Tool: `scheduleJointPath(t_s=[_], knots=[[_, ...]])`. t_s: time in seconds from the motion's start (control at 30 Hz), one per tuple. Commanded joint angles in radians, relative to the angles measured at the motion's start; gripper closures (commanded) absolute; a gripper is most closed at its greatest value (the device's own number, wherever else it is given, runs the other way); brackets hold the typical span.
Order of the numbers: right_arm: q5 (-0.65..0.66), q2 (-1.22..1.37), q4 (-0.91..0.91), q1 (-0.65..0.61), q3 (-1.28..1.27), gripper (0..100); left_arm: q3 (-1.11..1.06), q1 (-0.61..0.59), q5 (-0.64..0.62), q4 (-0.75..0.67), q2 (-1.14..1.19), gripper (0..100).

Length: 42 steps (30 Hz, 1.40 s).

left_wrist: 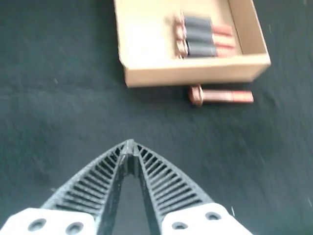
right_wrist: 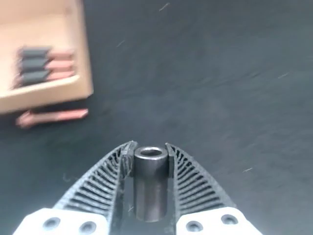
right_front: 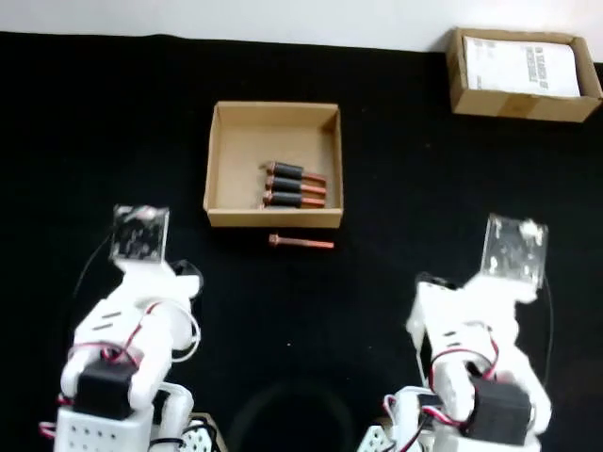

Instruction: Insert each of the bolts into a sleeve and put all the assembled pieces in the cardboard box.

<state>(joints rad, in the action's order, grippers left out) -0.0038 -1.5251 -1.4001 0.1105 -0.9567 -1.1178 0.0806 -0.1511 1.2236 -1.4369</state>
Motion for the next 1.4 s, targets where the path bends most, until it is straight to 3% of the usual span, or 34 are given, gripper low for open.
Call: scheduleJointPath(t_s=[0.0, 0.23, 0.43, 0.97, 1.17, 1.37], knots=[[0.095, -0.134, 0.097, 0.170, -0.102, 99.2, 0.278, 0.068, -0.020, 0.074, 0.292, 99], [0.173, -0.309, 0.219, 0.361, -0.321, 99.2, 0.800, 0.205, -0.333, 0.308, 0.808, 99], [0.167, -0.306, 0.229, 0.440, -0.375, 99.2, 1.044, 0.260, -0.552, 0.434, 1.250, 99], [0.167, -0.306, 0.229, 0.530, -0.430, 99.2, 1.607, 0.257, -0.574, 0.445, 2.061, 99], [0.167, -0.306, 0.229, 0.521, -0.432, 99.2, 1.784, 0.257, -0.574, 0.446, 2.175, 99], [0.172, -0.306, 0.229, 0.519, -0.446, 99.2, 1.808, 0.260, -0.574, 0.446, 2.176, 99]])
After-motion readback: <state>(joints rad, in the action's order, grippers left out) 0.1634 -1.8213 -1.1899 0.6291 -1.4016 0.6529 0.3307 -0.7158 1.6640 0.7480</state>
